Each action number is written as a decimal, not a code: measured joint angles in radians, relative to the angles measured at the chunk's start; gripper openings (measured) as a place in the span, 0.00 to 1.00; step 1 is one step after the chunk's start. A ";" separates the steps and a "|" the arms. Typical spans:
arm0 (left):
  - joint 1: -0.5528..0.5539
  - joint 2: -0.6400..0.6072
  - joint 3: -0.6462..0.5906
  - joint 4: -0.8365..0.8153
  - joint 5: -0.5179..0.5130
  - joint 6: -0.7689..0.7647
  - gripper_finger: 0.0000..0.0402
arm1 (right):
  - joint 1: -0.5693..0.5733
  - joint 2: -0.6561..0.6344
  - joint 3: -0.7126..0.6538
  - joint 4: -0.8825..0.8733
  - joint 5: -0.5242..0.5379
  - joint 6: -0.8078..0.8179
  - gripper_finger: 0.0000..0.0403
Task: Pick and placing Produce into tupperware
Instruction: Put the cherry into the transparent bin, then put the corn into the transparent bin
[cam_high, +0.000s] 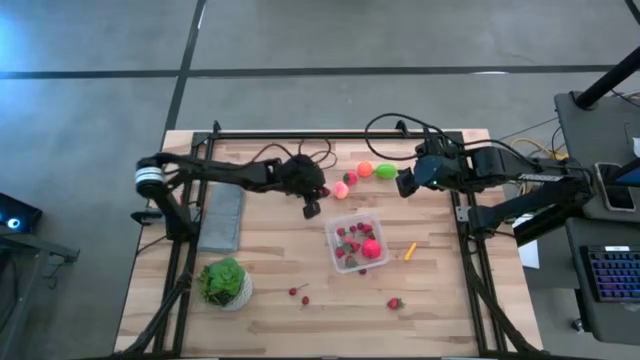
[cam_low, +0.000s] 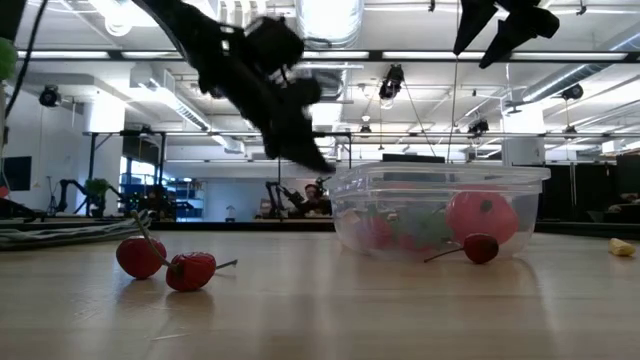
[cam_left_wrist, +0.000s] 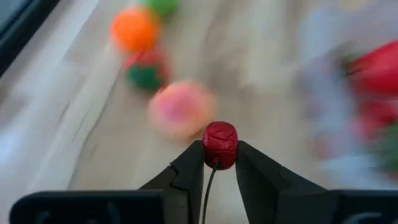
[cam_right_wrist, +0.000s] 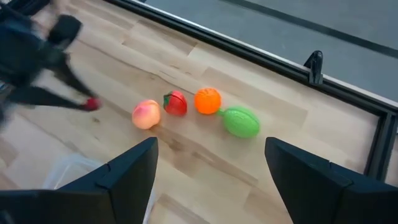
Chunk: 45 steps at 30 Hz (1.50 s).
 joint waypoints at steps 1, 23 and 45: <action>-0.002 -0.026 0.000 0.001 0.060 0.001 0.17 | 0.000 -0.001 0.000 -0.007 -0.001 0.000 0.71; -0.220 0.091 0.106 0.055 0.252 -0.374 0.28 | 0.050 -0.010 -0.001 -0.239 -0.171 0.084 0.72; -0.219 -0.057 0.098 -0.429 0.207 -0.418 0.61 | 0.426 -0.005 -0.348 -0.078 -0.521 0.781 0.71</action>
